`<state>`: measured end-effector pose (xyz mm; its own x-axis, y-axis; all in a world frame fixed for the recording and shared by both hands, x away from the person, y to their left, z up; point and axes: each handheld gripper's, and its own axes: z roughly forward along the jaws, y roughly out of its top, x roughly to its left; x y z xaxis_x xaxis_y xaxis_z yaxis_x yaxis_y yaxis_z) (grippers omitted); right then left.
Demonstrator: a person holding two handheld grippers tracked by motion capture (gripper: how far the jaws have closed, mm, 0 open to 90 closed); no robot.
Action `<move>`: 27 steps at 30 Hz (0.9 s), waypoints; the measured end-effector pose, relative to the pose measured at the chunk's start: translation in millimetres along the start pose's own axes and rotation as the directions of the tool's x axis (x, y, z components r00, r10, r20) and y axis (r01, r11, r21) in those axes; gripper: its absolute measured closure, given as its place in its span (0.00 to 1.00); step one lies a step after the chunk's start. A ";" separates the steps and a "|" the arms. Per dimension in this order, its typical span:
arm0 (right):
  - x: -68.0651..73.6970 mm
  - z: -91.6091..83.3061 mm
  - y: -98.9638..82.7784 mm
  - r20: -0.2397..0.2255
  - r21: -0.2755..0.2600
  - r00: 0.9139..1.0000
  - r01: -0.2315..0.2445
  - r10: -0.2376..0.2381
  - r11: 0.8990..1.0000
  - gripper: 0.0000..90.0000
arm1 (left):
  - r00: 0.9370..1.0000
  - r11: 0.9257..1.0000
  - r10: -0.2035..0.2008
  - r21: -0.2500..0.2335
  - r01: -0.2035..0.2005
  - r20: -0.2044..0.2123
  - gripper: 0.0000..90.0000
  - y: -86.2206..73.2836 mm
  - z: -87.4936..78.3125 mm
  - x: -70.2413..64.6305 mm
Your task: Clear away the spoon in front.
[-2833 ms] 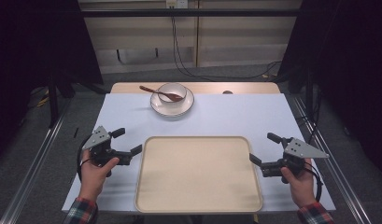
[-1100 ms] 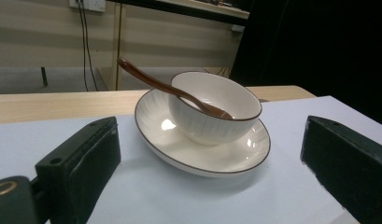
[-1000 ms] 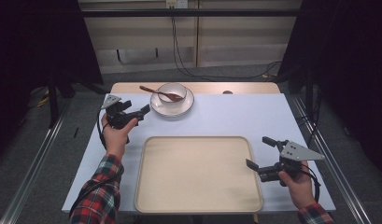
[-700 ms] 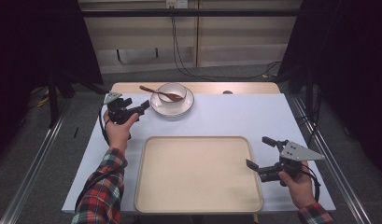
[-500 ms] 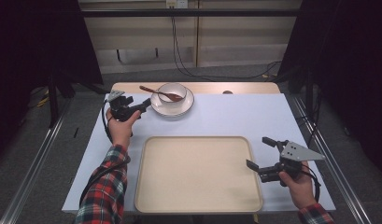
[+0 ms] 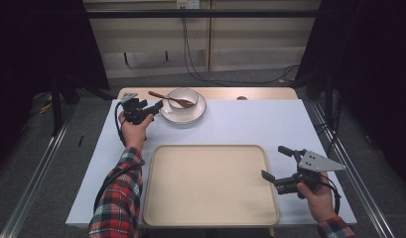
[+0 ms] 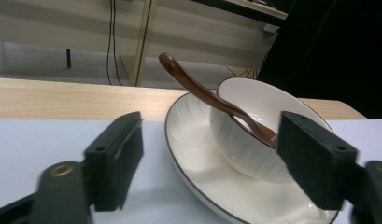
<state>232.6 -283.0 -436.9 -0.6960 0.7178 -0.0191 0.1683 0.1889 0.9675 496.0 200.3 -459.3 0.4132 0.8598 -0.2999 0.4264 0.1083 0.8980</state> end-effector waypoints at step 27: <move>-0.1 2.3 -0.9 -0.008 0.009 1.000 0.008 -0.008 1.000 0.02 | 0.995 0.995 -0.092 -0.033 0.093 0.022 0.63 3.2 20.2 6.4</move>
<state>234.1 -281.8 -438.4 -0.7031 0.7107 -0.0248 0.1688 0.2007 0.9650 516.3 196.1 -464.9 0.3895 0.8351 -0.3885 0.4364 0.2041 0.8763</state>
